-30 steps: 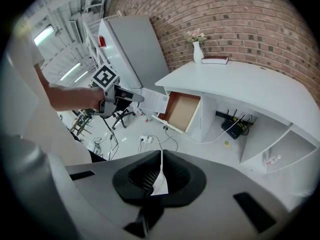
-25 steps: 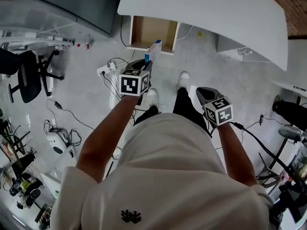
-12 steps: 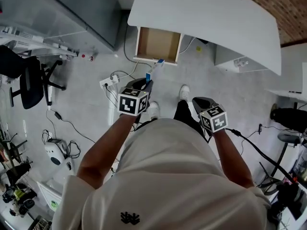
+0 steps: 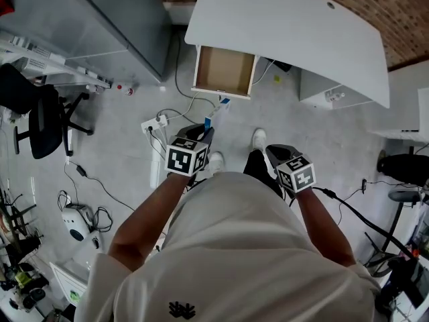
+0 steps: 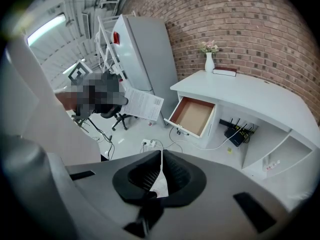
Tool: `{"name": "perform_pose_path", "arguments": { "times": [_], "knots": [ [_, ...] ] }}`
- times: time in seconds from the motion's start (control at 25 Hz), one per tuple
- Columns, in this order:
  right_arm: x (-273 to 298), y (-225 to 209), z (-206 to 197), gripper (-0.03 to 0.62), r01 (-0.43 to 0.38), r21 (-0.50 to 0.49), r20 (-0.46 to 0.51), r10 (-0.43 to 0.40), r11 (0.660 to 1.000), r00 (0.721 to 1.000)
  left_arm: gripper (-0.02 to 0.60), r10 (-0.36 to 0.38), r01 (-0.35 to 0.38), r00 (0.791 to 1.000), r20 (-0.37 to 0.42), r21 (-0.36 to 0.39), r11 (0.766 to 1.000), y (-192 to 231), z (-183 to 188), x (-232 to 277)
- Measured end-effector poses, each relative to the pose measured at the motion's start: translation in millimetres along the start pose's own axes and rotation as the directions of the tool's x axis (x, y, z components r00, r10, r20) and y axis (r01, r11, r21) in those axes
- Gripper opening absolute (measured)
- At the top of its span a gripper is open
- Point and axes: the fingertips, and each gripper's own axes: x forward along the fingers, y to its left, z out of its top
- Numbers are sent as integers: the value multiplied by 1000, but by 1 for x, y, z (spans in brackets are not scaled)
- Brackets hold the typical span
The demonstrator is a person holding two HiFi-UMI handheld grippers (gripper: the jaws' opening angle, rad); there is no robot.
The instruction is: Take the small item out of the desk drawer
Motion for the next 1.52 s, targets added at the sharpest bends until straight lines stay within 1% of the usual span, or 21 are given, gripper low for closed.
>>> {"name": "perform_pose_path", "arguments": {
  "times": [0.2, 0.8, 1.52],
  "knots": [
    [-2, 15, 0, 37, 3, -7, 3, -3, 1000, 1000, 89, -9, 9, 1000, -8, 8, 1000, 2, -12, -8],
    [-2, 38, 6, 37, 17, -12, 16, -17, 1000, 1000, 89, -23, 23, 1000, -8, 28, 999, 8, -15, -21],
    [-10, 43, 7, 31, 33, -73, 31, -31, 997, 999, 89, -23, 23, 1000, -1, 30, 999, 1, -23, -26]
  ]
}}
